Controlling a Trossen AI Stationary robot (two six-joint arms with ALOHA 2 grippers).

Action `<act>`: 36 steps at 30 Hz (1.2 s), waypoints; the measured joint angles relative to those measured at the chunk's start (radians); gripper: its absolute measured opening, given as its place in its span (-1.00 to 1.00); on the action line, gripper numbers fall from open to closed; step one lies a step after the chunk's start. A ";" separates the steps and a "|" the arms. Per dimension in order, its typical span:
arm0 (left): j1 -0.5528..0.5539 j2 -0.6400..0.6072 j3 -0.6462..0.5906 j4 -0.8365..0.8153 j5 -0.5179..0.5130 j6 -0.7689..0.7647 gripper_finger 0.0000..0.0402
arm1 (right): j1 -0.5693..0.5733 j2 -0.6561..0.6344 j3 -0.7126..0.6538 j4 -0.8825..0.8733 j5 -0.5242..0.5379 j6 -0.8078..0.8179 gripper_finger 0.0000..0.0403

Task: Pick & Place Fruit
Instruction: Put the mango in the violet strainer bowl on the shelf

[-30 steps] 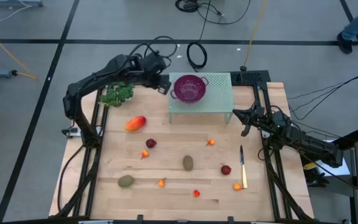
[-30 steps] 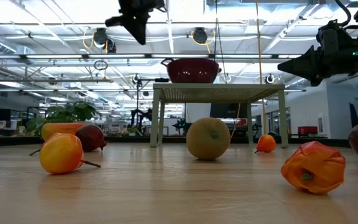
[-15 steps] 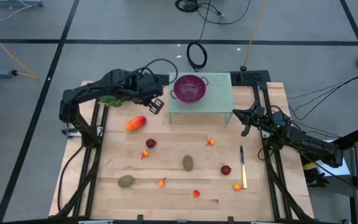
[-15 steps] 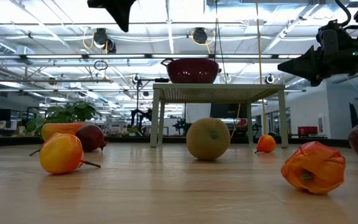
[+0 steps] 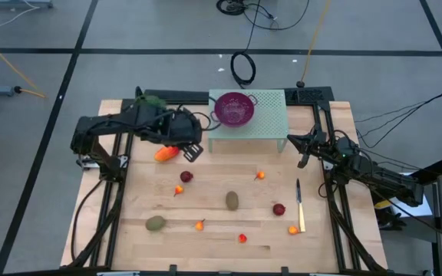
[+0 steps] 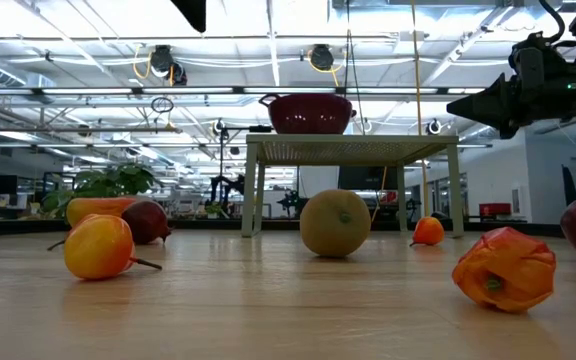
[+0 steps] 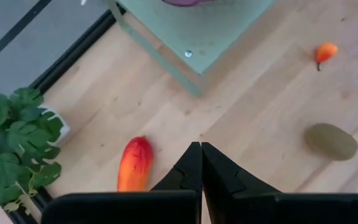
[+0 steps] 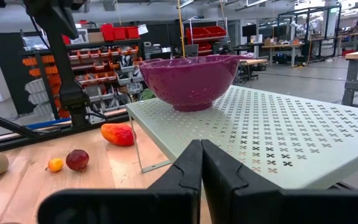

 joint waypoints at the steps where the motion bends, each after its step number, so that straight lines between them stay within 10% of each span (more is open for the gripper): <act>1: -0.002 -0.002 -0.015 -0.001 0.000 -0.010 -0.99 | 0.000 0.000 0.000 0.000 0.000 0.000 -1.00; 19: -0.003 -0.400 -0.703 0.288 0.099 -0.164 -1.00 | 0.000 0.000 0.000 -0.008 0.000 0.000 -1.00; 36: 0.052 -0.430 -0.919 0.329 0.151 0.018 -0.99 | 0.000 0.000 0.000 -0.008 0.000 0.000 -1.00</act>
